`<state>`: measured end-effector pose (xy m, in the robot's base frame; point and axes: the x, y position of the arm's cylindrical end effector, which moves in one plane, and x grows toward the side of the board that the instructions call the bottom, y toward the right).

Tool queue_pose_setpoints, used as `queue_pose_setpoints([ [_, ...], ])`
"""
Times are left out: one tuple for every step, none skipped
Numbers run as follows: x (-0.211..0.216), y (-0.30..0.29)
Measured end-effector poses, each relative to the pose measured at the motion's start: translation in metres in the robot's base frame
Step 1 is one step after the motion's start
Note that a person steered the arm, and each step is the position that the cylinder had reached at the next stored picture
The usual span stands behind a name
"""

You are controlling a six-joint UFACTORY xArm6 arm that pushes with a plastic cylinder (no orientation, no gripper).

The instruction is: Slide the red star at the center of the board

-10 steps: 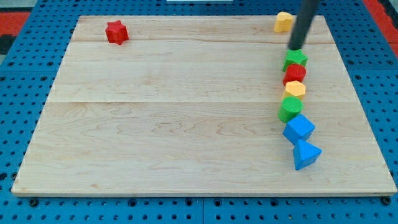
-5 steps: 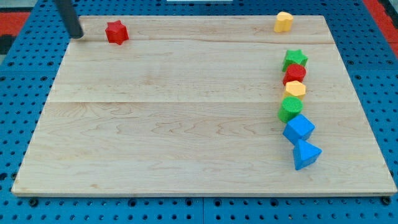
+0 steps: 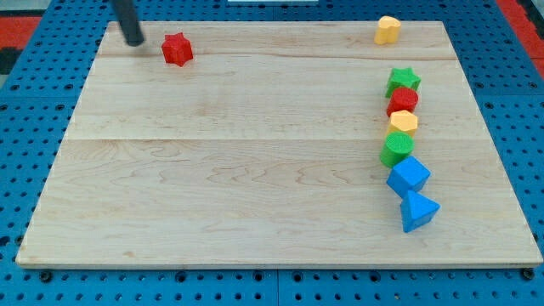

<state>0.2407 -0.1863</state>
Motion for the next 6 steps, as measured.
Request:
queue_pose_setpoints([
  [0.012,0.079],
  [0.028,0.058],
  [0.039,0.012],
  [0.039,0.084],
  [0.039,0.176],
  [0.053,0.121],
])
